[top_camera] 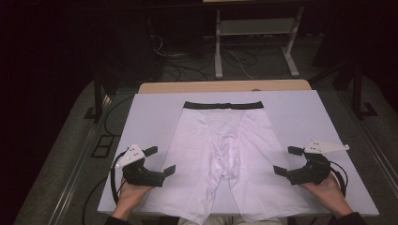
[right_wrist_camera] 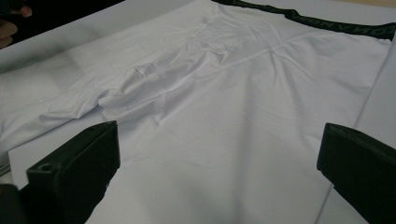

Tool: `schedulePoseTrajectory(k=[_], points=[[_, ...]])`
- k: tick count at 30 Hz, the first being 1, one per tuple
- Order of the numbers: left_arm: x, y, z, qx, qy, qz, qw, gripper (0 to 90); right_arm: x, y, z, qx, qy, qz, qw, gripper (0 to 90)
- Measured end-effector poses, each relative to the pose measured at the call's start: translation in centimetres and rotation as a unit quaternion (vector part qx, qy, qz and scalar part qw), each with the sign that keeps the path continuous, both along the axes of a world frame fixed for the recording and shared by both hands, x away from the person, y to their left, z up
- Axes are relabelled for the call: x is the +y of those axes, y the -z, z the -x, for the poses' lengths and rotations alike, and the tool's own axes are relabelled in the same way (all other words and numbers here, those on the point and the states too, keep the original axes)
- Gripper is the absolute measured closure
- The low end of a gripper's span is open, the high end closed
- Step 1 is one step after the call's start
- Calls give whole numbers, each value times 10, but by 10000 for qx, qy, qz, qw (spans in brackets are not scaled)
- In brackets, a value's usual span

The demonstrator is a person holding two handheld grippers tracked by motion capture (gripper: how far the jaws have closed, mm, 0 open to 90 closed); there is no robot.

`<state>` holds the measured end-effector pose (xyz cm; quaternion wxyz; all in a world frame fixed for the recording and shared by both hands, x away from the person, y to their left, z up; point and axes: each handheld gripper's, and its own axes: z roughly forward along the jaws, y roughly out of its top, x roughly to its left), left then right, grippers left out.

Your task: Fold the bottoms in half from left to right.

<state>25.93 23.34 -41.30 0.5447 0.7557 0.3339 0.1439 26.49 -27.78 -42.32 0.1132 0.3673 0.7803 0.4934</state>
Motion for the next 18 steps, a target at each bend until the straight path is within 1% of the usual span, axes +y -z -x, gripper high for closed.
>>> schedulePoseTrajectory(k=[5,11,13,18], points=[[-2,0,0,34,42,15,10000,0,-1,0,0,-18,12,-5,10000,0],[-3,0,0,27,104,-10,9999,0,-1,-1,1,-22,17,-13,10000,0],[-4,1,0,39,103,-32,9999,0,-1,-1,1,-48,-1,-10,10000,0],[-4,1,-1,48,71,-38,10000,0,0,-3,2,-28,-7,-27,10000,0]])
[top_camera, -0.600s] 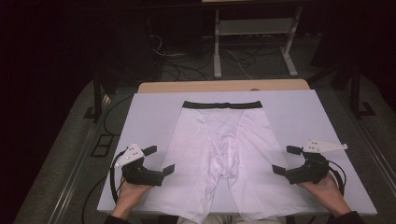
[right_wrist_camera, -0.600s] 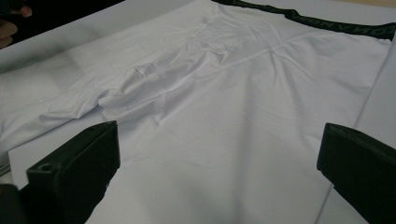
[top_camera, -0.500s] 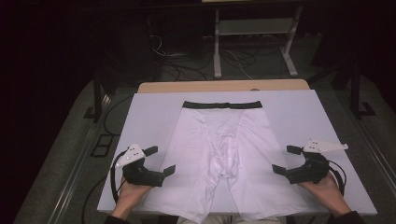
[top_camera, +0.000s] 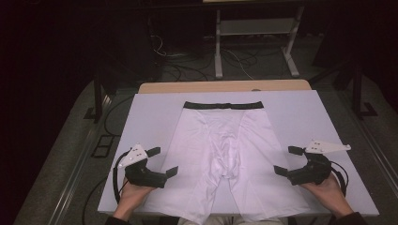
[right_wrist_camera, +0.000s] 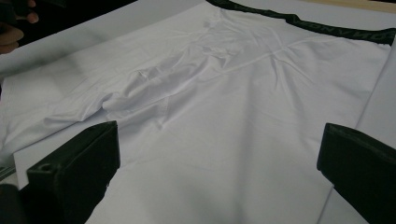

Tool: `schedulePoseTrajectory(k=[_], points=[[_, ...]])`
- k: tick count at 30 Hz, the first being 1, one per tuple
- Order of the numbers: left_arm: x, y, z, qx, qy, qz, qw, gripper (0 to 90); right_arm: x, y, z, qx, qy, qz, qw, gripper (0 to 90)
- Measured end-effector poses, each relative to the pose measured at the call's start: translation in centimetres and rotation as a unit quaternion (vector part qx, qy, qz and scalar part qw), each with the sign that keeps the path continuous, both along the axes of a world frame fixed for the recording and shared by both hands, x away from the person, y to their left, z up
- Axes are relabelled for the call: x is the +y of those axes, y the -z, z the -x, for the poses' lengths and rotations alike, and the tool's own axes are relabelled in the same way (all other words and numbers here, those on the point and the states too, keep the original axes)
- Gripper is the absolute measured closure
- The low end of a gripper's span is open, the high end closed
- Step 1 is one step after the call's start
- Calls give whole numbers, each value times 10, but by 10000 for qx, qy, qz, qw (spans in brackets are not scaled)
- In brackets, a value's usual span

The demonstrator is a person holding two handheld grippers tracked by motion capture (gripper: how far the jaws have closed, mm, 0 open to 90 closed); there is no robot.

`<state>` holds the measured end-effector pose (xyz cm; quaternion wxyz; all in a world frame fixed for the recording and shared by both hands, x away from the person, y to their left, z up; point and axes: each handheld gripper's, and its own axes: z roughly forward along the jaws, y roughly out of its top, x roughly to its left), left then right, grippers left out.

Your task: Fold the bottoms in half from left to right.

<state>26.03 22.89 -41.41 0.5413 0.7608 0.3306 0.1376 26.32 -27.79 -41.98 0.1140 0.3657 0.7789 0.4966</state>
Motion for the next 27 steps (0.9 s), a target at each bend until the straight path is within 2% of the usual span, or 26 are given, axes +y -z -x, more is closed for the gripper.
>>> schedulePoseTrajectory(k=[5,9,16,27], points=[[-1,1,-2,22,5,-1,10000,0,0,-5,-1,-35,4,45,10000,0],[-4,1,-4,29,49,-4,10000,0,0,-12,-3,-48,17,-31,10000,0],[-9,2,-4,37,106,-4,9999,0,2,-21,-11,-38,6,-19,10000,0],[-13,2,-4,29,189,37,9998,0,10,-41,-22,-160,-72,-106,9998,0]])
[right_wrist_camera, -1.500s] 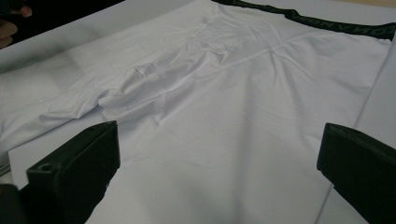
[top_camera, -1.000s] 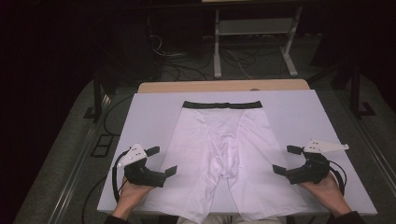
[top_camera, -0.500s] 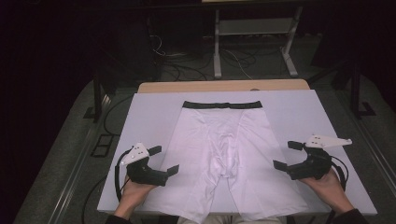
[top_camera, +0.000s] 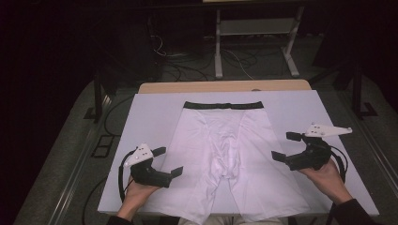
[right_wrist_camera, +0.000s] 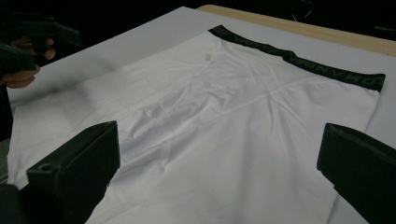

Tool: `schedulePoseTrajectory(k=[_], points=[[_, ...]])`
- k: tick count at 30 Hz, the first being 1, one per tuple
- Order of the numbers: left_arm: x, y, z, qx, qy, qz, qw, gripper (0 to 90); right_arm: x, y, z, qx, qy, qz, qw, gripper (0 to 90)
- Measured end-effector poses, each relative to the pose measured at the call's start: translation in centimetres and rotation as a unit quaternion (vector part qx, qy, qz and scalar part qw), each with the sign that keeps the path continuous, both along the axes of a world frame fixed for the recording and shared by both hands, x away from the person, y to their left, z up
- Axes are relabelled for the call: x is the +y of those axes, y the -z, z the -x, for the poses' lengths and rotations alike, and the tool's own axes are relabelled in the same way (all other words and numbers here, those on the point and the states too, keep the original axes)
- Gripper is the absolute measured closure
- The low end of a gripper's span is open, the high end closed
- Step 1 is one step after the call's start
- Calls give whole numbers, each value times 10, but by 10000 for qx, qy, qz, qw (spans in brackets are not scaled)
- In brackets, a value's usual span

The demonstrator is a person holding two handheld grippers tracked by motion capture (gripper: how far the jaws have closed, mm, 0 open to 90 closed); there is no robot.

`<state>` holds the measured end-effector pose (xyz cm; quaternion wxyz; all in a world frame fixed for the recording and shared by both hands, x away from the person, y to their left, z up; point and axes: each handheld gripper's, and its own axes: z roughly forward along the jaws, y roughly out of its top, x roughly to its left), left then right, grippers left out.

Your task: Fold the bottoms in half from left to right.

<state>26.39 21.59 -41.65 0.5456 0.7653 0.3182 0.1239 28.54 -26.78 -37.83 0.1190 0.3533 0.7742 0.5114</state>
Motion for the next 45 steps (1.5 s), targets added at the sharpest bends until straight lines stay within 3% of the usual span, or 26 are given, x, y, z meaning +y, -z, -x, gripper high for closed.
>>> schedulePoseTrajectory(k=[12,45], points=[[-1,1,1,5,-63,93,9999,0,8,-8,-12,-39,-31,-80,10000,0],[-1,2,0,35,-73,91,9999,0,46,-17,-53,107,-304,156,9994,0]])
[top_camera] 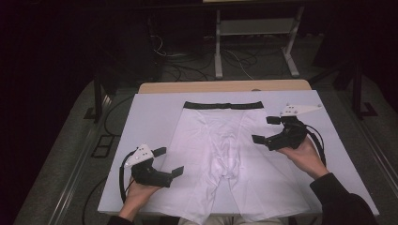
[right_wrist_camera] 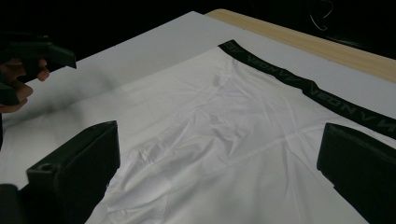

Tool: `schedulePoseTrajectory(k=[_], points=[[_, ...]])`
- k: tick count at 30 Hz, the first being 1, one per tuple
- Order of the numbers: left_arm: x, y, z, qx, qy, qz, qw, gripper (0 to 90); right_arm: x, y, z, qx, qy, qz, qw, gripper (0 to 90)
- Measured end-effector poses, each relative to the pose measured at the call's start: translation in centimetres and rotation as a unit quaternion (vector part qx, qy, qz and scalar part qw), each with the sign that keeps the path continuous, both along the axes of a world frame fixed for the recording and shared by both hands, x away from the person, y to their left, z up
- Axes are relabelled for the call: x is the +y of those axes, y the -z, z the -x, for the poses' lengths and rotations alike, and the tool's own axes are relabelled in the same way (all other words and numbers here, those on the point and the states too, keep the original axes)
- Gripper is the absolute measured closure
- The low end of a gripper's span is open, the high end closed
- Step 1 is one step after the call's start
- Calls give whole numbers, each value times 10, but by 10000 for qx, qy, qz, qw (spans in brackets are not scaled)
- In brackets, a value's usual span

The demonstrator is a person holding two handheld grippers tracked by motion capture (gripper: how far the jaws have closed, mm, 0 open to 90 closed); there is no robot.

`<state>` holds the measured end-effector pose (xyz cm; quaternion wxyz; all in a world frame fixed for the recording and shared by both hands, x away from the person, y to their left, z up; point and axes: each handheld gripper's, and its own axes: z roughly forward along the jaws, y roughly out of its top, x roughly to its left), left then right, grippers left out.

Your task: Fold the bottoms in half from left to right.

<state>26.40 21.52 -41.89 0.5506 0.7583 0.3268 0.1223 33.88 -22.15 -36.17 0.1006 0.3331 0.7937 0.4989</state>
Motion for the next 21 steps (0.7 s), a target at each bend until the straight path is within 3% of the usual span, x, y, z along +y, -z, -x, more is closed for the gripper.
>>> schedulePoseTrajectory(k=[21], points=[[1,-1,0,-6,4,80,10000,0,22,-10,-26,-21,-171,16,9999,0]])
